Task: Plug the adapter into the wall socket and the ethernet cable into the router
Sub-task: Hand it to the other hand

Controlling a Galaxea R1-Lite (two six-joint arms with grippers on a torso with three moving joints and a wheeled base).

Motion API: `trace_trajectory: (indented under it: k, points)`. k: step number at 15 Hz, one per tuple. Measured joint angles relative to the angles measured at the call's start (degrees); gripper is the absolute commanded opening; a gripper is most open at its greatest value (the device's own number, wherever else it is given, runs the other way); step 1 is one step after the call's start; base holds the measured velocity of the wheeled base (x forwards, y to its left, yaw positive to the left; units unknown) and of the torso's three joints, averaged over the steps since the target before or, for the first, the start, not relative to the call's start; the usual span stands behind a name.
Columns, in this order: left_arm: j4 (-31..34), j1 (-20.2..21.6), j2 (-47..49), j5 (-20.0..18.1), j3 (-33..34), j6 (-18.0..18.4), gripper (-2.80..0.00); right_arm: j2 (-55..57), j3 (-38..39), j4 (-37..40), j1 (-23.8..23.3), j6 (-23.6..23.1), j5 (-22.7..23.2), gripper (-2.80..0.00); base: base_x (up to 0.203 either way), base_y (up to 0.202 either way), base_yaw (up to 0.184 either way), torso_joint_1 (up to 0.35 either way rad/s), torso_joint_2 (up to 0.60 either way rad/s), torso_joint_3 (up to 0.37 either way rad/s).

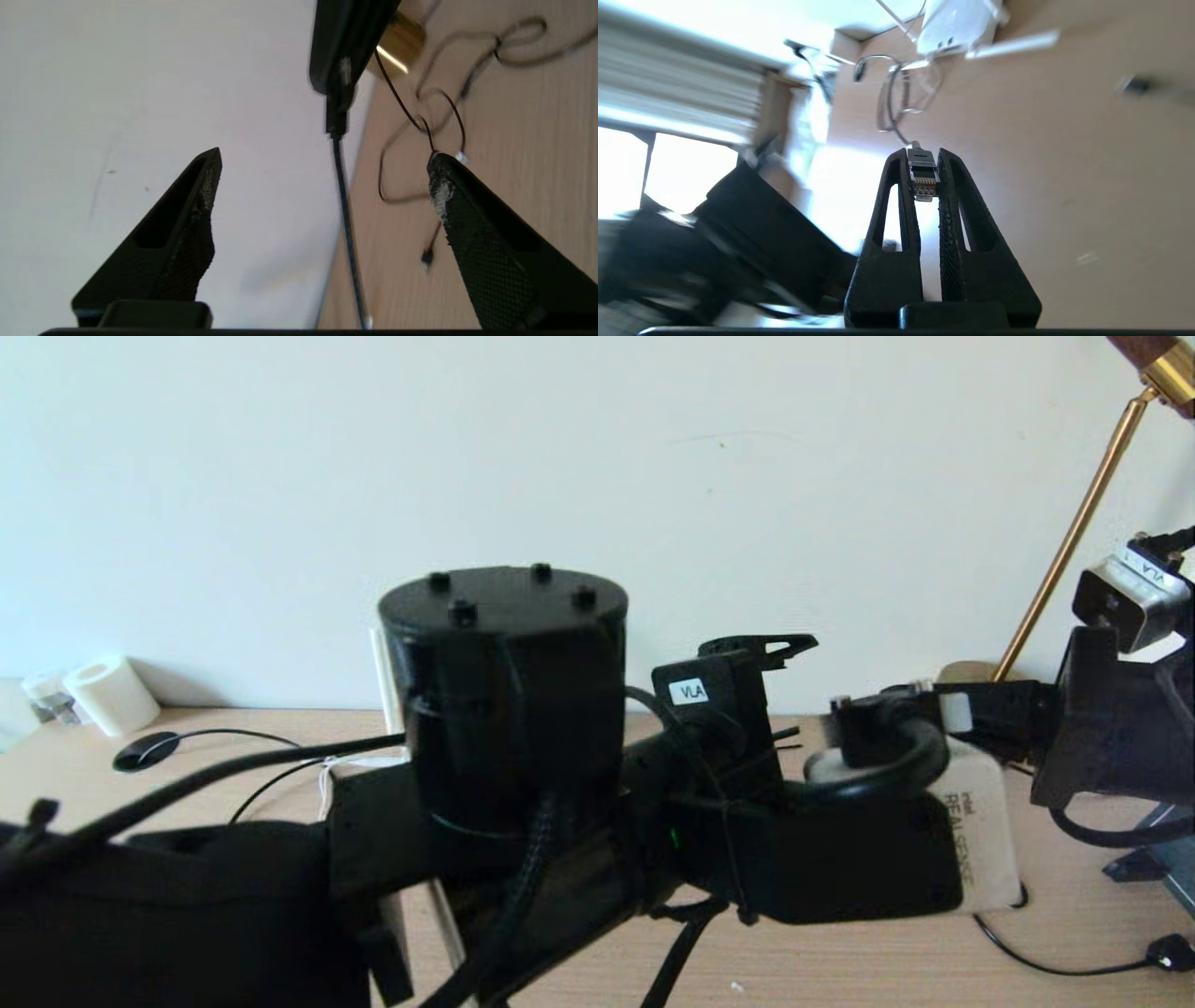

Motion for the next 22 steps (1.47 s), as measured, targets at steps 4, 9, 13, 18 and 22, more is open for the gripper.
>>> trace_trajectory:
  k: [4,9,13,18,22]
  points:
    - [-15.9,0.3,1.0,-4.6,7.8,0.5,0.0,2.3,-4.9,2.5,0.1,13.3,6.5,-2.8,0.0,0.0,0.0,0.0,0.0,0.0]
    - [-19.3,2.0,1.2,-10.0,9.5,3.8,0.0,5.1,-8.2,2.4,0.1,24.9,13.7,-2.8,0.0,0.0,0.0,0.0,0.0,0.0]
    - [-23.1,6.5,1.2,-15.6,9.7,-1.6,0.0,6.0,-8.8,2.2,0.1,26.7,17.5,-2.8,0.0,0.0,0.0,0.0,0.0,0.0]
    - [-25.8,8.8,3.4,-20.3,8.1,-1.2,0.0,7.7,-10.1,2.3,-0.2,27.7,19.7,-2.8,0.0,0.0,0.0,0.0,0.0,0.0]
    - [-26.1,10.0,4.0,-20.4,7.9,3.1,0.0,8.2,-12.2,2.5,-0.4,30.9,23.5,-2.8,0.0,0.0,0.0,0.0,0.0,0.0]
